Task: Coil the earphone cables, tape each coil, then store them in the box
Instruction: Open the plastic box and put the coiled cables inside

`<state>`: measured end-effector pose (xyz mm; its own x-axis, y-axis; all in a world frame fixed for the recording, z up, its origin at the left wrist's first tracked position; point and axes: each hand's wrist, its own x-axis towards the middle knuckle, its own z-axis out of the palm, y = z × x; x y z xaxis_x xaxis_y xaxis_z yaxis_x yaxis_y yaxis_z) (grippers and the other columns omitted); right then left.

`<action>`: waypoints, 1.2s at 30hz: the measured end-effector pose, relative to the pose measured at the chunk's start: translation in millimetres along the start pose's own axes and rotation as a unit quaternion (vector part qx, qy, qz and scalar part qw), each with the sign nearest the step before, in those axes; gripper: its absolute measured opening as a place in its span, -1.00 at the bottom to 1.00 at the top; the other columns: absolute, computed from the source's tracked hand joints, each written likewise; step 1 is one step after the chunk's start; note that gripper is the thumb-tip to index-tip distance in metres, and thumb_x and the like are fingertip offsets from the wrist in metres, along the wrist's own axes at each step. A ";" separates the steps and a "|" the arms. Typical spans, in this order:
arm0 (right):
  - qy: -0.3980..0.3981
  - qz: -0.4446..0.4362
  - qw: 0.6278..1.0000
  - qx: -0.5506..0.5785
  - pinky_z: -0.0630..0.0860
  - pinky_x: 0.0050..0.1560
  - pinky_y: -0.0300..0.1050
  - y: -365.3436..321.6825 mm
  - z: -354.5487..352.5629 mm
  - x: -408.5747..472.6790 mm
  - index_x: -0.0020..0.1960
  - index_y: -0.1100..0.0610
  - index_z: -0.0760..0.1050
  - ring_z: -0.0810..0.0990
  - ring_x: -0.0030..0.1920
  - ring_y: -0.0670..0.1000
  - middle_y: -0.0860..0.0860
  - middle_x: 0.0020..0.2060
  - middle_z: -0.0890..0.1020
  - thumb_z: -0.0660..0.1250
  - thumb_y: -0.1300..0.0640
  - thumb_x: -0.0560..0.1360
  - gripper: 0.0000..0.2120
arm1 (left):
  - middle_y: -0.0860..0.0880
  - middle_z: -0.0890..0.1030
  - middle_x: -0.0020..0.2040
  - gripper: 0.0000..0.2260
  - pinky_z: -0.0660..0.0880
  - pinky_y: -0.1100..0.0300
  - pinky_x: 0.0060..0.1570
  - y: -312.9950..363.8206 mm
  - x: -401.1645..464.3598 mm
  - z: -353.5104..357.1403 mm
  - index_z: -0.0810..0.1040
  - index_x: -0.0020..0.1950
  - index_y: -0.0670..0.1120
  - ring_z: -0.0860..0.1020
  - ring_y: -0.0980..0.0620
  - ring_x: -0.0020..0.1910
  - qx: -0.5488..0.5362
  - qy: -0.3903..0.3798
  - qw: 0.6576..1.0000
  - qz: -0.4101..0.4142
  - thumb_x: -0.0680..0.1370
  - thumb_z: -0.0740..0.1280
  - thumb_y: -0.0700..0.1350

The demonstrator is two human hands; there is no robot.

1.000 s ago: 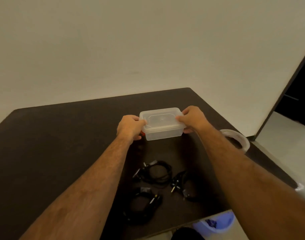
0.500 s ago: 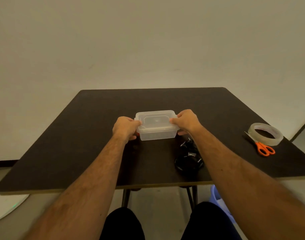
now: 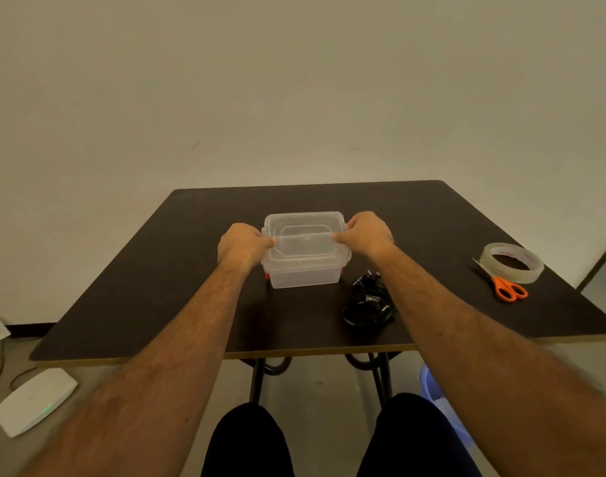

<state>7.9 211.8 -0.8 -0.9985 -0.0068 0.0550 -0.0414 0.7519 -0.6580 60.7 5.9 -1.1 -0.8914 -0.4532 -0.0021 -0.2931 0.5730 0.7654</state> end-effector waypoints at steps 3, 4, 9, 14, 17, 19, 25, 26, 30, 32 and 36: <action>0.028 -0.021 0.996 0.084 0.54 -0.30 -0.15 -5.3 -26.8 0.9 -0.07 0.13 0.57 0.60 -0.27 -0.03 0.07 -0.16 0.65 0.43 0.18 0.50 -0.96 | -0.02 0.64 -0.12 -0.87 0.60 0.06 -0.06 17.8 -2.7 -3.7 0.66 -0.01 -0.07 0.60 0.04 -0.18 -0.036 0.034 0.997 0.056 0.53 0.44 -0.04; 0.028 -0.025 0.991 0.125 0.57 -0.30 -0.12 -6.9 -37.8 1.0 -0.11 0.11 0.54 0.62 -0.25 0.00 0.08 -0.15 0.65 0.42 0.22 0.50 -0.93 | 0.00 0.64 -0.10 -0.85 0.61 0.06 -0.04 23.5 -2.2 -4.7 0.66 0.04 -0.08 0.61 0.04 -0.16 -0.065 0.043 0.995 0.070 0.53 0.44 -0.06; 0.066 -0.056 0.959 0.269 0.67 -0.12 0.15 5.6 -90.3 7.7 -0.12 0.15 0.48 0.67 -0.19 0.13 0.15 -0.17 0.64 0.49 0.32 0.40 -0.79 | -0.07 0.63 0.09 -0.60 0.65 0.14 -0.07 48.5 -3.4 10.0 0.49 0.38 -0.13 0.65 0.07 -0.09 -0.222 0.011 0.971 0.088 0.55 0.42 -0.13; 0.195 -0.097 0.976 0.001 0.46 -0.20 -0.14 52.0 -106.6 13.7 -0.11 0.09 0.48 0.55 -0.20 0.00 -0.01 -0.19 0.59 0.45 0.22 0.42 -0.84 | -0.04 0.62 0.05 -0.75 0.60 0.29 -0.19 66.3 -21.6 40.0 0.55 0.27 -0.09 0.63 0.07 -0.04 -0.191 -0.037 0.970 0.146 0.59 0.36 -0.14; 0.201 -0.100 0.961 -0.162 0.46 -0.25 -0.09 86.8 -96.9 15.7 -0.08 0.07 0.47 0.54 -0.24 0.04 0.03 -0.18 0.61 0.32 0.22 0.53 -0.93 | -0.02 0.65 -0.03 -0.81 0.59 0.26 -0.24 75.3 -33.1 61.4 0.61 0.18 -0.09 0.64 0.09 -0.09 -0.139 -0.074 0.969 0.189 0.58 0.37 -0.13; 0.179 -0.094 0.953 -0.228 0.49 -0.21 -0.04 104.6 -89.9 13.9 -0.03 0.07 0.49 0.53 -0.20 0.06 0.06 -0.13 0.61 0.30 0.23 0.55 -0.93 | 0.01 0.65 -0.12 -0.86 0.57 0.25 -0.26 78.5 -41.6 74.8 0.63 0.12 -0.09 0.63 0.10 -0.15 -0.099 -0.092 0.967 0.216 0.58 0.38 -0.13; 0.060 -0.080 0.938 -0.331 0.57 0.13 0.08 130.8 -76.1 11.2 0.15 0.08 0.53 0.59 0.04 0.10 0.10 0.05 0.61 0.34 0.21 0.55 -0.81 | 0.10 0.64 -0.04 -0.86 0.44 0.29 -0.04 82.6 -57.0 110.3 0.66 0.09 -0.02 0.54 0.20 -0.07 0.030 -0.120 0.954 0.275 0.56 0.40 -0.07; 0.038 -0.071 0.943 -0.322 0.56 0.16 0.08 132.9 -76.3 11.2 0.16 0.06 0.54 0.58 0.06 0.10 0.09 0.07 0.61 0.32 0.23 0.55 -0.80 | 0.09 0.64 -0.02 -0.86 0.41 0.32 -0.05 82.8 -58.3 115.7 0.66 0.10 -0.01 0.54 0.21 -0.06 0.044 -0.125 0.952 0.277 0.56 0.41 -0.07; 0.001 -0.043 0.966 -0.254 0.55 0.20 0.05 142.6 -85.5 8.0 0.14 0.01 0.58 0.61 0.06 0.05 0.04 0.07 0.65 0.35 0.19 0.54 -0.80 | 0.06 0.65 0.07 -0.84 0.44 0.29 0.02 83.5 -62.9 133.1 0.64 0.14 -0.01 0.54 0.19 0.01 0.076 -0.162 0.946 0.270 0.56 0.40 -0.08; -0.017 -0.029 0.975 -0.222 0.58 0.14 0.02 145.3 -96.7 3.3 0.02 0.05 0.62 0.63 -0.03 0.01 0.03 -0.03 0.68 0.39 0.13 0.53 -0.91 | 0.05 0.64 0.09 -0.83 0.44 0.27 0.03 85.9 -65.1 138.4 0.64 0.15 -0.01 0.52 0.18 0.01 0.094 -0.177 0.941 0.273 0.56 0.40 -0.07; -0.153 0.040 0.975 -0.158 0.61 -0.05 -0.05 149.6 -119.6 -15.2 -0.05 0.11 0.61 0.66 -0.14 -0.01 0.04 -0.17 0.68 0.43 -0.01 0.51 -0.82 | 0.05 0.63 0.10 -0.82 0.48 0.19 0.11 93.4 -74.7 150.8 0.63 0.16 0.00 0.51 0.16 0.04 0.143 -0.219 0.920 0.291 0.56 0.39 -0.05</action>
<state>21.4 403.2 -10.3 -0.9643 -0.0990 -0.2458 0.0032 0.9232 -0.3843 47.8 196.2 -26.5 -0.9617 0.2699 0.0469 0.2544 0.8165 0.5183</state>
